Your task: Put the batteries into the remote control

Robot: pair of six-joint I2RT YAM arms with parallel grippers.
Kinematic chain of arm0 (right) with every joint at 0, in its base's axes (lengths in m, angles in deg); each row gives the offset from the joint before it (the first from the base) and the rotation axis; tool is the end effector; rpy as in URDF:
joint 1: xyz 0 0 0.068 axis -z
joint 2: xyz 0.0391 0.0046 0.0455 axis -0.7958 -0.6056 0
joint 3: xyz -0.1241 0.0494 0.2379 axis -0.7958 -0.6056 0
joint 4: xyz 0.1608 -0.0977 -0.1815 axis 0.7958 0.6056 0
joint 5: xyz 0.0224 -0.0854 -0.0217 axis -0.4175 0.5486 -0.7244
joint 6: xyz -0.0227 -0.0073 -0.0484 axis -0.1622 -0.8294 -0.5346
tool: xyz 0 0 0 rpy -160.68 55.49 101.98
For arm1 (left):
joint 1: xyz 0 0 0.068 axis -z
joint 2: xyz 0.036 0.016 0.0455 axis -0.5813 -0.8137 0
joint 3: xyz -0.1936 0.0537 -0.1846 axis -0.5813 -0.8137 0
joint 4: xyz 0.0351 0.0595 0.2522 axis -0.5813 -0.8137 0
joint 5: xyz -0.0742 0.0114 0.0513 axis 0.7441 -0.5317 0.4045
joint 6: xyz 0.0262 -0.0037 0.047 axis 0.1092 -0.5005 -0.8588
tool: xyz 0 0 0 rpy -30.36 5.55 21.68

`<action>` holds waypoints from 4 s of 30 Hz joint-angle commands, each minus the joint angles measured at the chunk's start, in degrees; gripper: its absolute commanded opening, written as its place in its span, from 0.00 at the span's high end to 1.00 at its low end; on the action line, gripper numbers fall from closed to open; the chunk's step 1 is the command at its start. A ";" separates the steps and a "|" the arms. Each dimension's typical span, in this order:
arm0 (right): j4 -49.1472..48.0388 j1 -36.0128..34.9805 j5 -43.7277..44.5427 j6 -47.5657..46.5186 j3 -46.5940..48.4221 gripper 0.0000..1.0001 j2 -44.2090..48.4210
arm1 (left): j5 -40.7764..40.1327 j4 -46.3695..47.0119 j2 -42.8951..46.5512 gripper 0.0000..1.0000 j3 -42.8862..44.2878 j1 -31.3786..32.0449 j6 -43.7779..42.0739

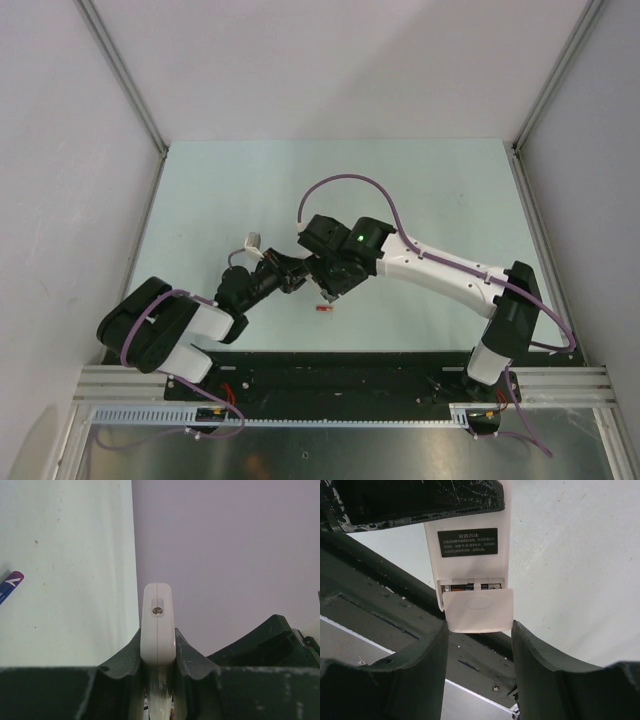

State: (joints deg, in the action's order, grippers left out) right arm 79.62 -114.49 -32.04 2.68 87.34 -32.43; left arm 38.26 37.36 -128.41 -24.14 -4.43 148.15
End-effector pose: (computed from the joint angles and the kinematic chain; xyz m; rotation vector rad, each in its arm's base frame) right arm 0.1651 0.2979 0.3130 -0.9361 2.6050 0.2212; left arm 0.1844 -0.1242 0.1526 -0.6001 1.8320 -1.7411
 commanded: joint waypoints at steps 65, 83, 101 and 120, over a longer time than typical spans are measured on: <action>1.62 1.46 -1.40 1.02 5.18 0.78 -3.91 | -0.93 8.40 1.35 1.00 -0.23 1.05 1.27; 2.24 0.85 0.88 0.58 4.91 0.58 -4.17 | -0.49 8.40 1.00 1.00 0.21 1.05 1.71; 3.12 1.11 1.68 1.29 5.27 0.38 -3.82 | -0.57 8.40 0.38 1.00 0.48 1.05 2.51; 2.24 1.81 -0.08 0.76 6.06 0.44 -4.08 | -0.05 8.40 0.38 1.00 0.92 1.05 2.42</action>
State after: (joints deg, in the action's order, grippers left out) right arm 82.31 -113.24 -31.64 3.40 90.88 -36.41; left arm 37.30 37.36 -128.35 -24.28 -3.93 149.65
